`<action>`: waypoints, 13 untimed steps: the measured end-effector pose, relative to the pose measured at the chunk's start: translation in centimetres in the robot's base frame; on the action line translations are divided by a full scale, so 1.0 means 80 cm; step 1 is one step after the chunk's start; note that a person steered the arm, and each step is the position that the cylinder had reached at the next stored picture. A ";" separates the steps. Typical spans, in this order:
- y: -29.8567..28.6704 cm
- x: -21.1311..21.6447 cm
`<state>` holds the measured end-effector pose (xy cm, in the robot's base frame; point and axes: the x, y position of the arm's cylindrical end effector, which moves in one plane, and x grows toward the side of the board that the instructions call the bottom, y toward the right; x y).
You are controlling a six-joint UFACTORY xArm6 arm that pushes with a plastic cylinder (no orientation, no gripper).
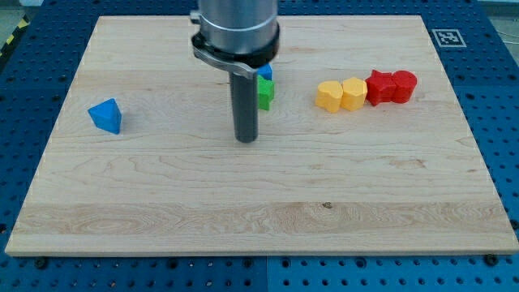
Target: Move the arm below the yellow hexagon
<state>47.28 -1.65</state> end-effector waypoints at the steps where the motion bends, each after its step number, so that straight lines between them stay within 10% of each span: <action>1: 0.014 0.025; 7: 0.170 0.075; 13: 0.201 -0.023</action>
